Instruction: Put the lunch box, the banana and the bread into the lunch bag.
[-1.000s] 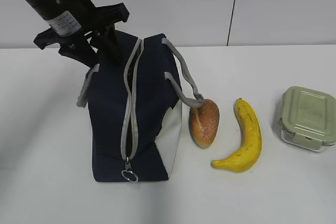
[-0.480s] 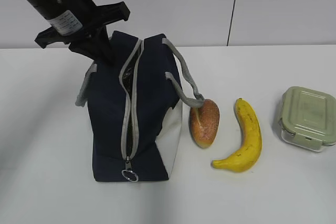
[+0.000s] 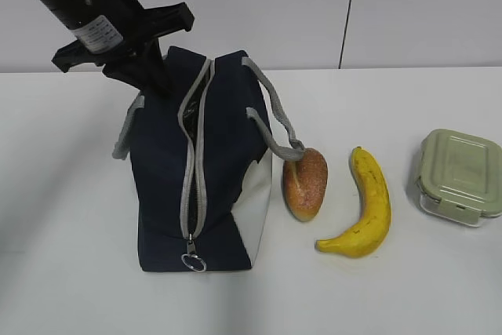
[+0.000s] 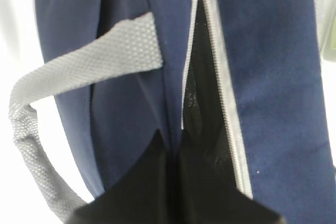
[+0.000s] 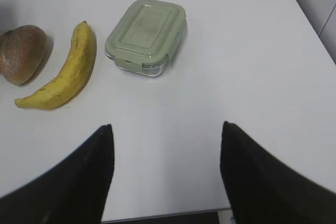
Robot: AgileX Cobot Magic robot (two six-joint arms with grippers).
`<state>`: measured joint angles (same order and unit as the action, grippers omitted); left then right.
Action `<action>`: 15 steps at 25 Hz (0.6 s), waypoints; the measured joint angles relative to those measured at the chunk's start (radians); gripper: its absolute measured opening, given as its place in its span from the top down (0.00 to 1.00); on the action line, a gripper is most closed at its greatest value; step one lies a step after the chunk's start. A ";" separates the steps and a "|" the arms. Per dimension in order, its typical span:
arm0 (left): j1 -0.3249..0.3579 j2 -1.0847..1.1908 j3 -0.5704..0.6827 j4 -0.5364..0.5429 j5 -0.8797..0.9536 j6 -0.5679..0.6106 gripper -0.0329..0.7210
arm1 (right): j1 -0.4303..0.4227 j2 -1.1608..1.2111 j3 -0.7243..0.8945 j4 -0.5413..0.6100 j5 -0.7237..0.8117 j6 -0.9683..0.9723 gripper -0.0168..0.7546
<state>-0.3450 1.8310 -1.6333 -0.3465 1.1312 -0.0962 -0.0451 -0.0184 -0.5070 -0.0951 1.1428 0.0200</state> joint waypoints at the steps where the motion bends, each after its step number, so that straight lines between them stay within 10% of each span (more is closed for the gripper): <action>1: 0.000 0.000 0.000 0.000 0.000 0.000 0.96 | 0.000 0.000 0.000 0.000 0.000 0.000 0.37; 15: 0.000 0.000 0.000 0.000 0.006 0.000 0.96 | 0.000 0.000 0.000 0.000 0.000 0.000 0.37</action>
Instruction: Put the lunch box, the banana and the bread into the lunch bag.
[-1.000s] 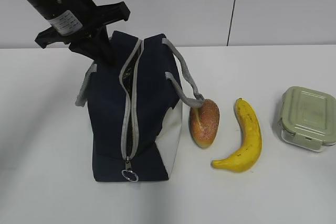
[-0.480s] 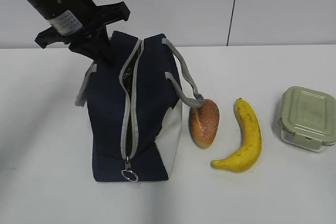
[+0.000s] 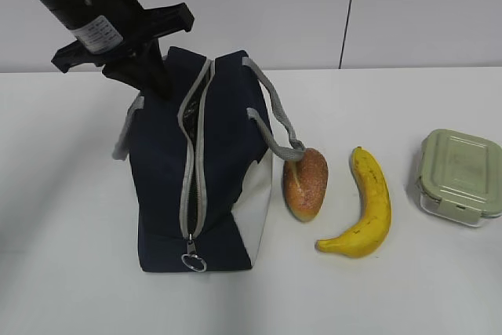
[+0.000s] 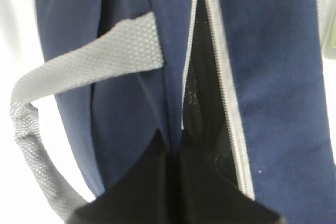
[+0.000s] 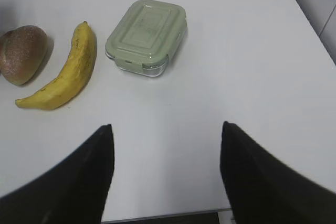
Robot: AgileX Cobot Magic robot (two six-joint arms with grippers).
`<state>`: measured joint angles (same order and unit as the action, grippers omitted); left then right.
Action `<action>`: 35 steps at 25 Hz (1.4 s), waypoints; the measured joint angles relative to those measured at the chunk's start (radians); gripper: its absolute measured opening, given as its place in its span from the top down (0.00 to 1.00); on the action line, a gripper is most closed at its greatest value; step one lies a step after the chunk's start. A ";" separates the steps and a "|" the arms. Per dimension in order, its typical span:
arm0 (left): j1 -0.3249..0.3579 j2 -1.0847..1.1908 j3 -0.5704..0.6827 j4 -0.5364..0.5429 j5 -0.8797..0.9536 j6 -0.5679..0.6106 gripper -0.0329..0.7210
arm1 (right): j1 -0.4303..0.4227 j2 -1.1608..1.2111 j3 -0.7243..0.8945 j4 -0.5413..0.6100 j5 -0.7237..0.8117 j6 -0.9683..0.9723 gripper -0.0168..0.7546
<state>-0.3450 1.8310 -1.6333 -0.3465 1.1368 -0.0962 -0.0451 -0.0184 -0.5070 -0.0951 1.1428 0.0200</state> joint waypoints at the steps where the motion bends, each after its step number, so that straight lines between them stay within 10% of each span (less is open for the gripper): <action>1: 0.000 0.000 0.000 0.000 0.000 0.000 0.96 | 0.000 0.000 0.000 0.002 0.000 0.000 0.37; 12: 0.000 0.000 0.000 -0.001 0.004 0.000 0.96 | 0.003 0.299 -0.010 0.059 -0.059 0.000 0.37; 35: 0.000 0.000 -0.001 0.000 0.044 0.000 0.96 | -0.078 1.164 -0.247 0.571 -0.445 -0.382 0.37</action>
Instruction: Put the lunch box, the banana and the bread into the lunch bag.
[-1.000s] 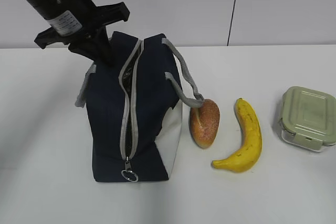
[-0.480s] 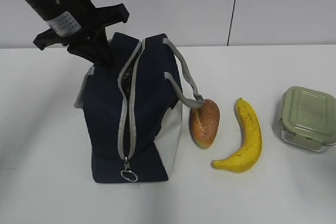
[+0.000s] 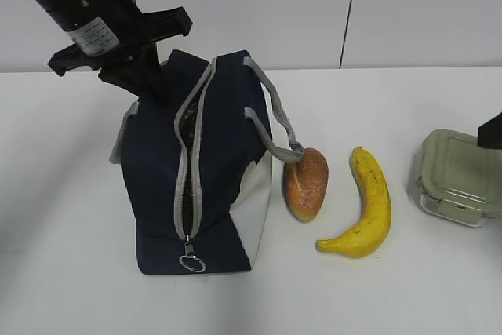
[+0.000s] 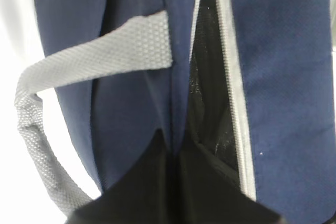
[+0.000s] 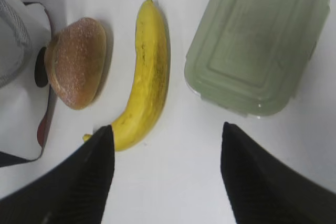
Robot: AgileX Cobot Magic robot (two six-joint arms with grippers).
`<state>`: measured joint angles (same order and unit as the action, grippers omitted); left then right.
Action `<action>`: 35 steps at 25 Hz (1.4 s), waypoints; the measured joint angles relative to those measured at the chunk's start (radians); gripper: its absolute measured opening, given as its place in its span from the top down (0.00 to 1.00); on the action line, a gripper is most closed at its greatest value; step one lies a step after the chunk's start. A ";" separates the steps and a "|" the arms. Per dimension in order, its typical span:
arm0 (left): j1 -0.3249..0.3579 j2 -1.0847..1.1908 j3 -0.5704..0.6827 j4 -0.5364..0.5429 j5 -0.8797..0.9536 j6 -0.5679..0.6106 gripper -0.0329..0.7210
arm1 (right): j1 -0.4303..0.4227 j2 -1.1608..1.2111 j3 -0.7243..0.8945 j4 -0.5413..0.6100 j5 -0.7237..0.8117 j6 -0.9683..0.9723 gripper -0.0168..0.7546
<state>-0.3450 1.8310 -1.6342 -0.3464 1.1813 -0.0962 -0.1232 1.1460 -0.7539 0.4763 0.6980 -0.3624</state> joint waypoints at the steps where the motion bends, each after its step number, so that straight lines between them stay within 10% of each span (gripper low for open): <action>1: 0.000 0.000 0.000 0.000 0.000 0.000 0.96 | -0.015 0.037 -0.026 0.019 0.002 -0.019 0.37; 11: 0.000 0.000 0.000 0.003 0.001 0.000 0.96 | -0.219 0.283 -0.091 0.280 0.052 -0.209 0.37; 35: 0.000 0.000 0.000 0.038 0.004 0.000 0.96 | -0.422 0.644 -0.211 0.333 0.186 -0.311 0.37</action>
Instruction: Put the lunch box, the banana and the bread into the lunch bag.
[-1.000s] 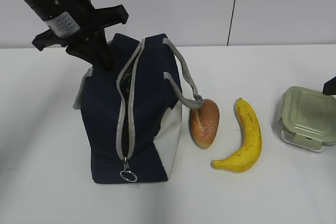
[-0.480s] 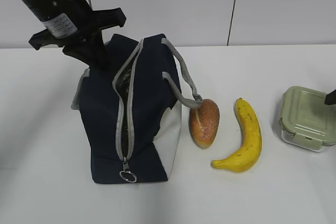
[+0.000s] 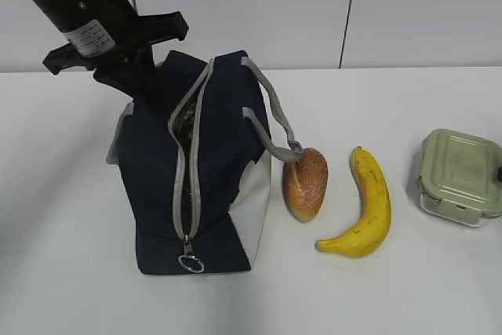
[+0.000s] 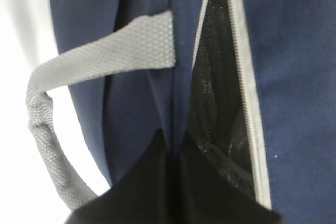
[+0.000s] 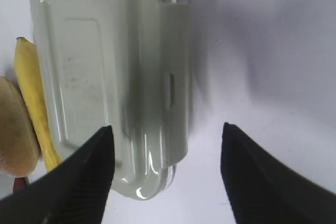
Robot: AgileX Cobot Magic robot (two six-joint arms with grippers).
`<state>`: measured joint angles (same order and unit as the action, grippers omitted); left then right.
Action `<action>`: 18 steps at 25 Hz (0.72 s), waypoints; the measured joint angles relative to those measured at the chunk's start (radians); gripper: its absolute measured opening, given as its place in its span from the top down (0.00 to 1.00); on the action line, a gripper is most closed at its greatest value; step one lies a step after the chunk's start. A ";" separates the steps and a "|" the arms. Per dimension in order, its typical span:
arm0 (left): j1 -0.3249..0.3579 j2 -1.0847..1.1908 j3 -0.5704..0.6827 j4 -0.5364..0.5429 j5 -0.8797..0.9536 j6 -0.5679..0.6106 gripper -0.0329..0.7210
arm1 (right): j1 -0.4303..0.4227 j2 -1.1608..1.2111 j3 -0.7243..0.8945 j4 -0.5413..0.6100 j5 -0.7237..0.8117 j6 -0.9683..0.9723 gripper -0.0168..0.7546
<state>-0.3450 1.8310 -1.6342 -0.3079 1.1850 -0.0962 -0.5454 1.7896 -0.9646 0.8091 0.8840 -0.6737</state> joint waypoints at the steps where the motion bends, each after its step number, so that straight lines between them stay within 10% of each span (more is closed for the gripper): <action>1: 0.000 0.000 0.000 0.000 0.000 0.000 0.96 | 0.000 0.000 0.000 -0.002 0.000 -0.002 0.37; 18: 0.000 0.000 0.000 0.002 -0.001 0.000 0.96 | 0.000 0.057 0.000 0.144 0.023 -0.131 0.29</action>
<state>-0.3450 1.8310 -1.6342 -0.3060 1.1843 -0.0962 -0.5454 1.8463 -0.9651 0.9534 0.9067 -0.8050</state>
